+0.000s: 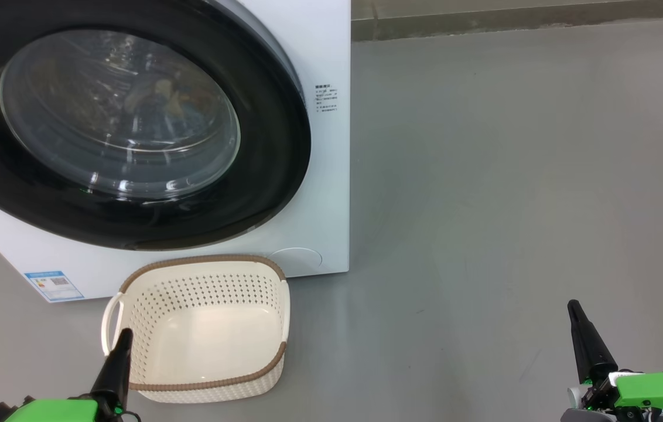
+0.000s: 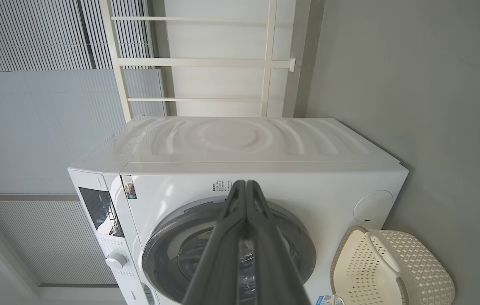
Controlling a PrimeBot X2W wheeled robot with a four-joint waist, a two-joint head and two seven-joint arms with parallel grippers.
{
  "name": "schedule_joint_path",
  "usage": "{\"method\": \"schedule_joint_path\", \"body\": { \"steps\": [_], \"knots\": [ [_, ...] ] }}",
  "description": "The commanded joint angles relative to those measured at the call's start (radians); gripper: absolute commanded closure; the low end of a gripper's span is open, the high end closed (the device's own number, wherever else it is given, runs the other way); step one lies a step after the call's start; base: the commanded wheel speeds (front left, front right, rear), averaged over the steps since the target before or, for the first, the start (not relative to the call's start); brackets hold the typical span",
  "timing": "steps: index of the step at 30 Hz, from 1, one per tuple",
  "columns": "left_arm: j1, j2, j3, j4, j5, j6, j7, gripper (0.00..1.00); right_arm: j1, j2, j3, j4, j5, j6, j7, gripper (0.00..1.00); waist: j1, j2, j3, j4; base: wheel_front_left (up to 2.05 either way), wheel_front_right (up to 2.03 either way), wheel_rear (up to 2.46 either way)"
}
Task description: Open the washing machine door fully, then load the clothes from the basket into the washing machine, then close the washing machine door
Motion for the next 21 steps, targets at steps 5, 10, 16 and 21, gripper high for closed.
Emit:
{"method": "schedule_joint_path", "body": {
  "steps": [5,10,16,21],
  "knots": [
    [-0.041,0.012,0.035,-0.020,-0.007,-0.003,0.002,1.00,-0.041,-0.012,0.026,-0.025,0.003,-0.001,0.008,1.00,0.0000,-0.0001,0.000,0.000,0.00,0.00,0.00],
    [-0.041,0.011,0.036,-0.020,-0.006,-0.003,0.002,1.00,-0.041,-0.012,0.026,-0.025,0.003,-0.001,0.008,1.00,0.0000,-0.0001,0.000,0.000,0.00,0.00,0.00],
    [-0.041,0.011,0.036,-0.020,-0.006,-0.003,0.003,1.00,-0.041,-0.012,0.026,-0.025,0.003,-0.001,0.008,1.00,0.0000,-0.0001,0.000,0.000,0.00,0.00,0.00],
    [-0.041,0.010,0.037,-0.020,-0.005,-0.003,0.003,1.00,-0.041,-0.012,0.026,-0.025,0.004,-0.001,0.008,1.00,0.0000,-0.0001,0.000,0.000,0.00,0.00,0.00]
  ]
}}
